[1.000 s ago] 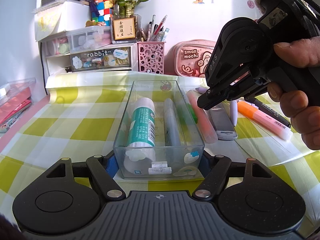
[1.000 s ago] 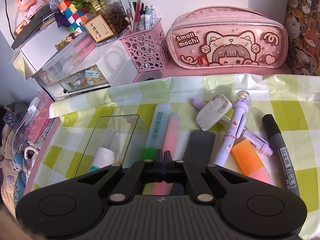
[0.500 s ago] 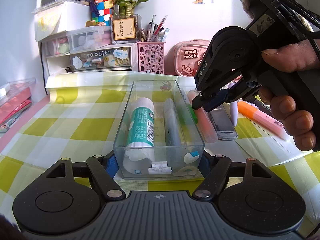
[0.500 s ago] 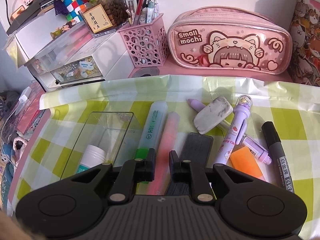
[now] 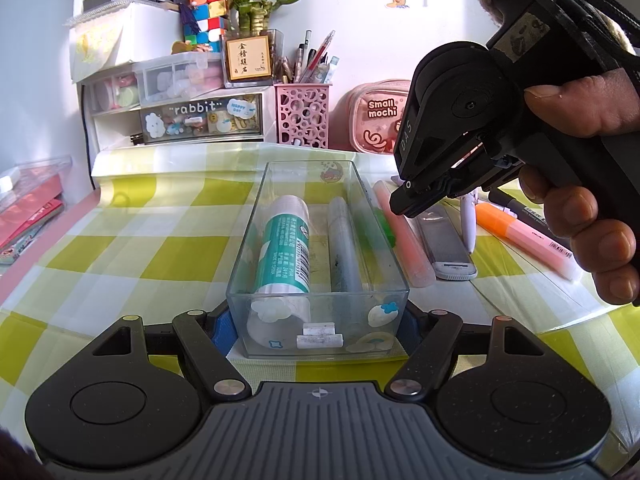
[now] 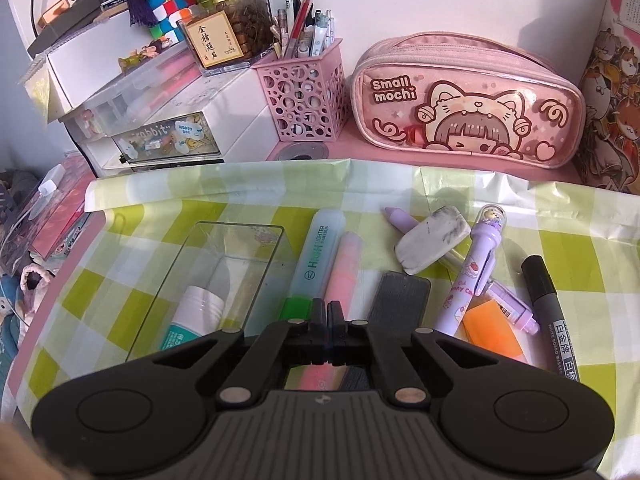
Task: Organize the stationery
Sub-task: 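Lift the pink highlighter with the right gripper toward the clear box, then lower the pink highlighter into the clear box and open the right gripper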
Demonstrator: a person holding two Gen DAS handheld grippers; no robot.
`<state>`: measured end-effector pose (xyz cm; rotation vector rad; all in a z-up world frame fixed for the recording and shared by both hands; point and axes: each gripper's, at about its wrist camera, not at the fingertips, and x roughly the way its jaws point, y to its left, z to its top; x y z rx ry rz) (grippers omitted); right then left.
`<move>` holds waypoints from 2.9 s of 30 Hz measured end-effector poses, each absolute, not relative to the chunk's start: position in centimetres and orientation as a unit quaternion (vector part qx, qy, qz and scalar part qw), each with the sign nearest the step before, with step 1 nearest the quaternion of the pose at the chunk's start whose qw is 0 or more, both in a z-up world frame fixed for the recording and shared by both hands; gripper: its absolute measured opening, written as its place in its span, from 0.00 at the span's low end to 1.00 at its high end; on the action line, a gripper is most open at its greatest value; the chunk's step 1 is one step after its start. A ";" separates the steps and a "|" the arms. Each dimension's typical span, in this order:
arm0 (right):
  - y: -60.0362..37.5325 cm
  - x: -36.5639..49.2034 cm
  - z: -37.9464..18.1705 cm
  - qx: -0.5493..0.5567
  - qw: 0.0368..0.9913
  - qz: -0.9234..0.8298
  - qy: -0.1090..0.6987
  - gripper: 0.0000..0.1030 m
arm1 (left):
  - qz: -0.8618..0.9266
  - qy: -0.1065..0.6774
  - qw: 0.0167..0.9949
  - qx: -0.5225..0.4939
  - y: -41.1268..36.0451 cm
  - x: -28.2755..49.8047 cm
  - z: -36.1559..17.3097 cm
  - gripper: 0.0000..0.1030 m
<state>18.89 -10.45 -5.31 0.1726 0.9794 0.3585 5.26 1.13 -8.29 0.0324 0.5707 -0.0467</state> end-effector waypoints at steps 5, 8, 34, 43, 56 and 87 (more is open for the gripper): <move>-10.5 19.2 -5.9 0.075 0.862 0.174 0.470 0.00 | -0.023 0.281 0.959 0.016 1.1 5.3 -8.3 0.71; -10.5 19.2 -5.9 0.070 0.863 0.176 0.468 0.00 | -0.023 0.281 0.959 0.016 1.1 5.3 -8.3 0.71; -10.0 20.0 -6.4 0.030 0.860 0.188 0.473 0.04 | -0.010 0.282 0.959 0.012 1.4 5.4 -8.2 0.71; -10.8 19.5 -6.3 0.073 0.864 0.167 0.469 0.02 | -0.012 0.281 0.960 0.014 1.4 5.2 -8.3 0.71; -11.3 17.7 -2.1 0.192 0.845 0.211 0.452 0.02 | -0.013 0.280 0.960 0.015 1.4 5.3 -8.3 0.71; -12.8 18.1 -3.5 0.265 0.817 0.203 0.470 0.05 | -0.013 0.280 0.960 0.014 1.3 5.3 -8.4 0.71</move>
